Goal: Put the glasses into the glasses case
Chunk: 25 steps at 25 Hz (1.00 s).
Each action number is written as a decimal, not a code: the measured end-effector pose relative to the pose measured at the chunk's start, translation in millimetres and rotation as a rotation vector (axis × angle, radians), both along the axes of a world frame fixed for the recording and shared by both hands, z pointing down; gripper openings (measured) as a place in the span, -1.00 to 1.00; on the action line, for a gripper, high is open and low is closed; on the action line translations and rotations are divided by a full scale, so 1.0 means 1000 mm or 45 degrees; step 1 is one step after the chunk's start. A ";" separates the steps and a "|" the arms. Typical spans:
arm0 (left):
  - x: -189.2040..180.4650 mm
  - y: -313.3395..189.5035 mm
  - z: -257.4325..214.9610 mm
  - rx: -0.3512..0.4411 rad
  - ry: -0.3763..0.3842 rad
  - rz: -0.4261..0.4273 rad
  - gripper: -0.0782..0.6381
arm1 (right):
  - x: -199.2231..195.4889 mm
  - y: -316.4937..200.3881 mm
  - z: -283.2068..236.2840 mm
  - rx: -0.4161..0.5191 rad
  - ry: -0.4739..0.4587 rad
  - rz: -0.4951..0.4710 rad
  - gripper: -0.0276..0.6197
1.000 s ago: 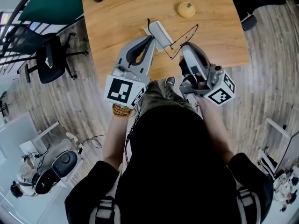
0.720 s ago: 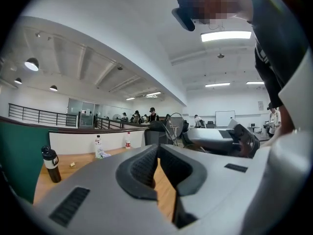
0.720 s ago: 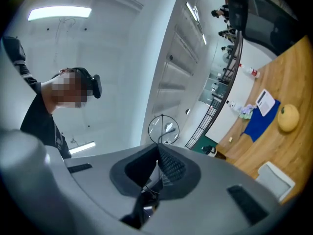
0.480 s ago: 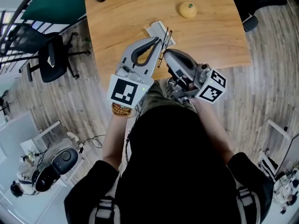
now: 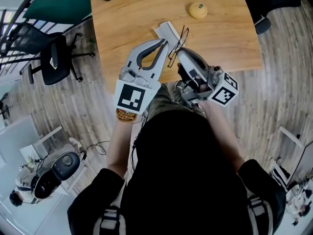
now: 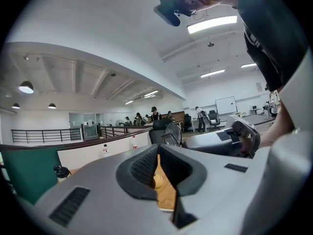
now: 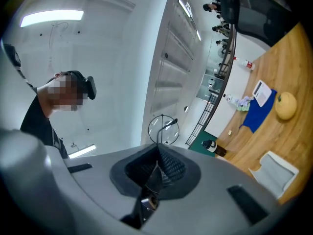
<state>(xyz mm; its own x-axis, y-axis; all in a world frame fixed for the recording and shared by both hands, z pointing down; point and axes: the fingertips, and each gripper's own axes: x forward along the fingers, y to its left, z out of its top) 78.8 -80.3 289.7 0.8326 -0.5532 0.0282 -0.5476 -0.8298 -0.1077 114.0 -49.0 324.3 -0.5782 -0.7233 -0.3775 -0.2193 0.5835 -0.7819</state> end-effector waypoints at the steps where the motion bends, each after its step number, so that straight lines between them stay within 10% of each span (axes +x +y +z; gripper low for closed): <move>1: -0.004 -0.001 0.000 -0.006 0.011 -0.019 -0.69 | 0.000 0.000 0.000 0.004 0.009 0.002 -0.87; 14: -0.081 -0.022 0.018 -0.089 0.058 -0.274 -0.69 | -0.002 -0.013 0.025 -0.004 0.184 -0.042 -0.87; 25: -0.081 -0.018 0.041 -0.118 0.062 -0.286 -0.69 | 0.001 -0.029 0.081 -0.101 0.288 -0.091 -0.87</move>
